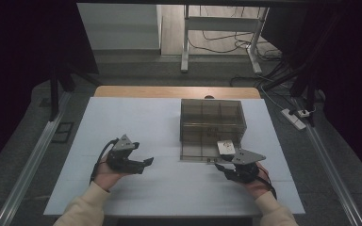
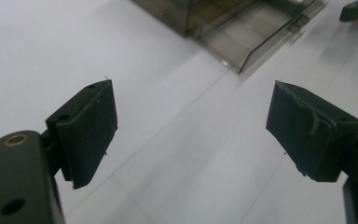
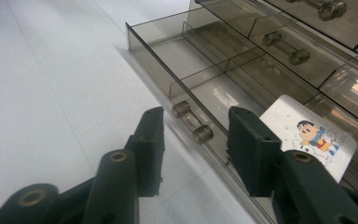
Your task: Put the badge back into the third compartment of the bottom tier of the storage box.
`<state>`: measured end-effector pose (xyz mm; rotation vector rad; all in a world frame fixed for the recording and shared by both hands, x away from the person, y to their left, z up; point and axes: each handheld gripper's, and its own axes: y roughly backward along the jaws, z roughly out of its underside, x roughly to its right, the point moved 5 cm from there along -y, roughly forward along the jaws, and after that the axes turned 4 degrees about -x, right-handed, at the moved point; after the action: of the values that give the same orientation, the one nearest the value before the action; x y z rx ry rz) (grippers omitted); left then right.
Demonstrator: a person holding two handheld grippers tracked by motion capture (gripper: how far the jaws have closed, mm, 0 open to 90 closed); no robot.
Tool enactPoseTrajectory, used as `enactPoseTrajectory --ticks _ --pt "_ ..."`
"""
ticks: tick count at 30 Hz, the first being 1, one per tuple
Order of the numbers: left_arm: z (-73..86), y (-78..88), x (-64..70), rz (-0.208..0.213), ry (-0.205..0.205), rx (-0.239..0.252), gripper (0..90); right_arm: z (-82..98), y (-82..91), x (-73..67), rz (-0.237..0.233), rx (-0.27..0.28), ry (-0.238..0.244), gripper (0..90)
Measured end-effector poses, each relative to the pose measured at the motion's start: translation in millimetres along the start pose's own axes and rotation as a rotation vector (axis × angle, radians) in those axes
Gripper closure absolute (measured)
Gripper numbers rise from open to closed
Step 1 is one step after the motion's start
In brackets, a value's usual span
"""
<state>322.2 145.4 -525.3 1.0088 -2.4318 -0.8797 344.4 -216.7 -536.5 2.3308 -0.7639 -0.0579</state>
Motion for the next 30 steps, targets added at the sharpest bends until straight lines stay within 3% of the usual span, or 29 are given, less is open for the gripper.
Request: enactPoseTrajectory --ticks 10,19,24,30 --pt "29.4 17.1 -11.4 -0.057 0.027 -0.026 14.5 -7.8 -0.6 4.6 0.035 -0.003 0.003 89.4" --pt "43.2 26.2 -16.2 -0.09 0.036 -0.037 13.8 -16.7 -10.8 16.8 0.073 -0.032 -0.01 89.6" --pt "46.0 26.7 -17.9 -0.087 0.046 -0.035 13.6 -16.1 -21.2 30.2 0.103 -0.065 -0.03 89.5" --pt "49.3 22.9 -20.2 -0.089 0.052 -0.049 12.9 -15.9 -33.8 35.9 0.108 -0.089 -0.037 89.5"
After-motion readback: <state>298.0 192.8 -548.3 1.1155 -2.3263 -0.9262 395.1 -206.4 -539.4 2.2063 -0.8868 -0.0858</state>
